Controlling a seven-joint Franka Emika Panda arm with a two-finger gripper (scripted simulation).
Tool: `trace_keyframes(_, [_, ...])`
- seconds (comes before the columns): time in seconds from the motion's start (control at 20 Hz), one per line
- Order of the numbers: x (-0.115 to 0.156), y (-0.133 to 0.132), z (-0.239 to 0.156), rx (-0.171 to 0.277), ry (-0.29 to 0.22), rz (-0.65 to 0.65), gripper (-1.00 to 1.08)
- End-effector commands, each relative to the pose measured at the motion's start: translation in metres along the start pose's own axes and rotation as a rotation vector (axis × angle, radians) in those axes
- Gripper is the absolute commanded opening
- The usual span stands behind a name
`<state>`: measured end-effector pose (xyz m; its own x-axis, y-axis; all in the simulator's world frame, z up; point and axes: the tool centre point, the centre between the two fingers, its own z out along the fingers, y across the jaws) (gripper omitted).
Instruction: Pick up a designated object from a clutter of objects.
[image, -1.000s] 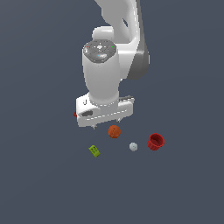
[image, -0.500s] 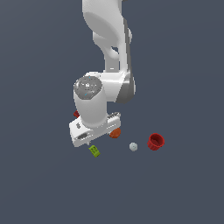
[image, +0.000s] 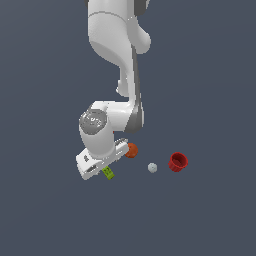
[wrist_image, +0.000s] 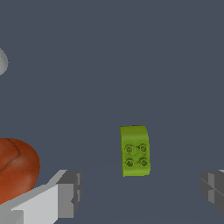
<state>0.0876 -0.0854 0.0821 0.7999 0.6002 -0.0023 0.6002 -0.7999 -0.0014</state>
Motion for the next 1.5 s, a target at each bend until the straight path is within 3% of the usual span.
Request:
trace_keyframes(0.0, [-0.001,0.004,0.009,-0.001,0.002,-0.026,1.00])
trace_keyframes(0.55, [-0.004,0.007,0.022,-0.001,0.001,-0.049,1.00])
trace_keyframes(1.3, [-0.004,0.008,0.070,-0.001,0.002,-0.053,1.00])
trace_keyframes(1.35, [-0.004,0.008,0.070,-0.001,0.002,-0.053,-1.00])
trace_keyframes(1.45, [-0.004,0.008,0.070,-0.001,0.002,-0.053,-1.00])
